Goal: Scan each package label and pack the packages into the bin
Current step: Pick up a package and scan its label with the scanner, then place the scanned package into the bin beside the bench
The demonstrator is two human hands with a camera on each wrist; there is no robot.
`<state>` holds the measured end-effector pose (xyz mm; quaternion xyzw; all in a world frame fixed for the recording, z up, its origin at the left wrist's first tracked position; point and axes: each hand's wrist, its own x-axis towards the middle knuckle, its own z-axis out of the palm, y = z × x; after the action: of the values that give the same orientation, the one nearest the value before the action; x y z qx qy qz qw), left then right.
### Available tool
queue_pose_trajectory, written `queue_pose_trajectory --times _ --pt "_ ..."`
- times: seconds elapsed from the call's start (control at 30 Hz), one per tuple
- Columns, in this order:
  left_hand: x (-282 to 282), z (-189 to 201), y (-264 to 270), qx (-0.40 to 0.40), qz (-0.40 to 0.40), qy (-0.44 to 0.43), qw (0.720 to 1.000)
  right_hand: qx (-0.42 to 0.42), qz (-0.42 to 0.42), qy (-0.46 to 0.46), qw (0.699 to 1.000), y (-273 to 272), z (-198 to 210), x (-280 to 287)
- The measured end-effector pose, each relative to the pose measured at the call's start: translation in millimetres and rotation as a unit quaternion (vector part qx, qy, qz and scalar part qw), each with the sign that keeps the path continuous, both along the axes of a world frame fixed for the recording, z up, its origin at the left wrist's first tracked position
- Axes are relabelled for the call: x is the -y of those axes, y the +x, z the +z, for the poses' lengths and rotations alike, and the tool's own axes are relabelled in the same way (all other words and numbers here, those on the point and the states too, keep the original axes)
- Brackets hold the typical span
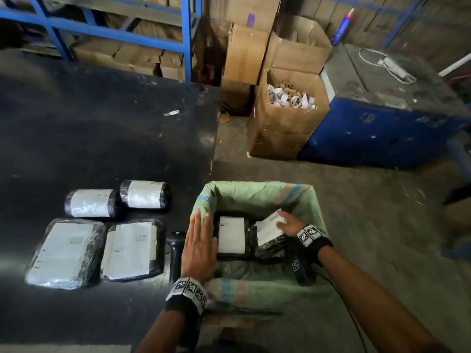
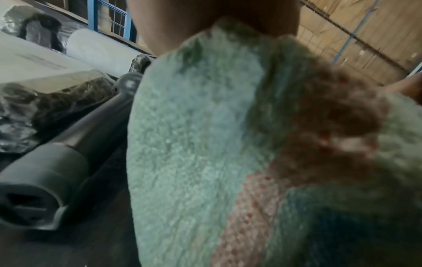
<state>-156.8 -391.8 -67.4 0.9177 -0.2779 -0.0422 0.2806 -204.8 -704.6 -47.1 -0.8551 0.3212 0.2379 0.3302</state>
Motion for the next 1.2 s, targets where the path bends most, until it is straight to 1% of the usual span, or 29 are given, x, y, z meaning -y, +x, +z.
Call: queue_pose_trajectory --times 0.07,0.13,0.23,0.33,0.4,0.5,0.57,0.73,0.77,0.87,0.93,0.97,1.07,1.13,1.2 --pt "-0.6 0.9 0.4 0.009 -0.001 0.025 1.000 -0.021 -0.013 -0.007 1.000 1.4 -20.0 9.8" --pt "1.6 5.2 -0.4 0.018 0.002 0.045 0.999 -0.019 -0.032 0.002 0.999 2.1 -36.9 16.2" --pt "4.4 10.6 -1.8 0.032 0.001 0.069 0.997 0.019 -0.079 0.038 0.996 -1.3 -61.7 21.8" --pt "3.7 8.2 -2.7 0.042 -0.002 0.084 0.996 0.070 -0.137 0.065 0.986 -9.8 -82.2 20.3" --pt "2.6 5.4 -2.8 0.048 0.001 0.092 0.995 0.099 -0.155 0.071 0.980 -13.4 -93.5 18.1" --pt "2.6 2.0 -1.3 0.060 0.005 0.103 0.993 0.114 -0.164 0.065 0.978 -18.2 -111.0 18.4" --pt "3.1 0.3 0.0 0.067 0.007 0.108 0.992 0.111 -0.158 0.050 0.980 -23.6 -121.0 18.2" --pt "1.1 -2.1 -0.3 0.063 -0.001 0.098 0.993 0.019 -0.138 0.016 0.990 -27.0 -126.8 14.4" --pt "0.9 -0.8 -0.2 0.057 -0.005 0.099 0.993 -0.005 -0.131 0.016 0.991 -23.7 -124.3 14.1" --pt "0.9 8.5 1.8 0.028 -0.009 0.112 0.993 -0.072 -0.116 0.035 0.990 -7.6 -99.7 15.6" --pt "-0.4 15.1 8.6 -0.011 -0.022 0.101 0.995 -0.076 -0.120 0.035 0.989 3.3 -76.9 16.2" --pt "-3.4 18.2 14.5 -0.033 -0.035 0.084 0.995 -0.054 -0.120 0.038 0.991 8.7 -63.5 14.2" --pt "-22.6 38.5 35.4 -0.083 -0.070 0.010 0.994 0.046 -0.097 0.048 0.993 22.0 2.4 -18.2" --pt "-44.7 54.4 52.9 -0.111 -0.059 -0.033 0.992 0.112 -0.079 0.078 0.987 28.6 44.1 -56.1" --pt "-78.1 63.6 72.5 -0.104 -0.023 -0.057 0.993 0.180 -0.060 0.135 0.973 35.7 74.7 -104.0"
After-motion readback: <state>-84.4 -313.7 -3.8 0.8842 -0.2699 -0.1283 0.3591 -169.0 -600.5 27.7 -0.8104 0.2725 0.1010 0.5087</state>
